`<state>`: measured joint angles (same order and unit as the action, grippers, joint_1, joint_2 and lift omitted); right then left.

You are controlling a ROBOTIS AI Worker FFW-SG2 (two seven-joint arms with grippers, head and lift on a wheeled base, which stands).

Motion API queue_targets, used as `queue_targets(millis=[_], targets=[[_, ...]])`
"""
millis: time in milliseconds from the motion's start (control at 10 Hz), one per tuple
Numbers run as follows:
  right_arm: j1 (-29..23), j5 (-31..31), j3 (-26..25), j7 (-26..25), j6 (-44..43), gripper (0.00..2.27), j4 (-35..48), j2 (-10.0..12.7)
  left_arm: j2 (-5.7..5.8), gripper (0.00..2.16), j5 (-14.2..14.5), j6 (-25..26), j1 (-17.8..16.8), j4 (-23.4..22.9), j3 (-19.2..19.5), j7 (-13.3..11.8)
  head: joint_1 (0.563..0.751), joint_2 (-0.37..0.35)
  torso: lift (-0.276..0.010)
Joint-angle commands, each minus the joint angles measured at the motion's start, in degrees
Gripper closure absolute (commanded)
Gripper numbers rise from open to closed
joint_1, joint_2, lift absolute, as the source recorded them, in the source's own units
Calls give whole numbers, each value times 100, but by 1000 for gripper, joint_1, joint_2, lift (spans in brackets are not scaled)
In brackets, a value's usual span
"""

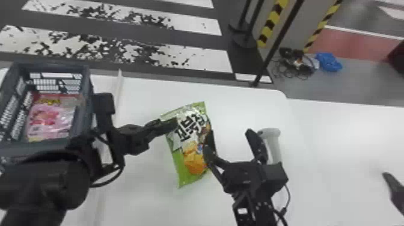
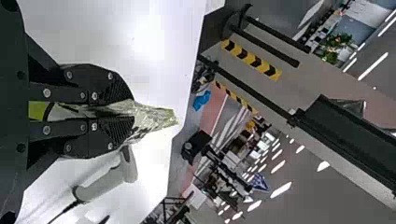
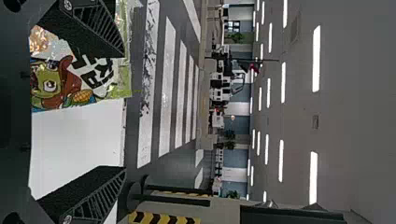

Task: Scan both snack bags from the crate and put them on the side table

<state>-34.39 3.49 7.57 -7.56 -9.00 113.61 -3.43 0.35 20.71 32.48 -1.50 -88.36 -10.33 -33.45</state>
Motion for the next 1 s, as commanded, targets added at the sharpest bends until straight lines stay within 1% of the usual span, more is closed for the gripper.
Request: queue_targets(millis=[0,100,200,300,400,500,600,700,800,900], targets=[[11,-15,-1,0,0,66,-5,0,9,-1,-270,-140,71,-199,-162,75,695,-250,-87],[11,-15,-1,0,0,66,-5,0,18,16,-604,-386,212,-506,-224,339,695,-258,-87],[11,-15,-1,0,0,66,-5,0,44,36,-903,-457,352,-823,-224,506,695,-256,-87],[11,-15,-1,0,0,66,-5,0,79,66,-1307,-474,519,-1245,-215,778,695,-246,-87],[29,-50,-1,0,18,66,-5,-35,106,66,-1632,-492,739,-1649,-162,1033,695,-229,-87],[64,-103,-1,0,105,63,-14,-53,158,70,-1931,-527,968,-2036,-101,1429,695,-217,-87],[108,-112,-1,0,211,63,-49,-79,211,73,-2010,-685,1179,-2299,-39,1833,695,-190,-87],[143,-164,-10,9,334,63,-49,-114,361,80,-2010,-949,1442,-2563,233,2018,695,-156,-87],[169,-235,-37,9,510,63,-49,-158,519,90,-2001,-1459,1715,-2809,435,2211,695,-122,-87],[196,-322,-72,26,615,60,-49,-193,686,90,-1869,-1916,2031,-3055,690,2369,695,-83,-87]])
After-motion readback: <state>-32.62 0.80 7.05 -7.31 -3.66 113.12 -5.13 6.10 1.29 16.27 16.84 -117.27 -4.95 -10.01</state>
